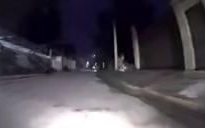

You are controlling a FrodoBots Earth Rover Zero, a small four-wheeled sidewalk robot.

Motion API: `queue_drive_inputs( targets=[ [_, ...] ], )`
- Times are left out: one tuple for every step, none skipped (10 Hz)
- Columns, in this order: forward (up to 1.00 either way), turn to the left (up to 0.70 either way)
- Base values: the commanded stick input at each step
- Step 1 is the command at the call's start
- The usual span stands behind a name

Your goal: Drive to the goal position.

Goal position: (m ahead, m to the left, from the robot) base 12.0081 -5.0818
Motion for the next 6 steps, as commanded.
queue_drive_inputs(
  targets=[
    [0.50,0.00],
    [0.50,0.00],
    [0.50,0.00],
    [0.50,0.00],
    [0.50,0.00],
    [0.50,0.00]
  ],
)
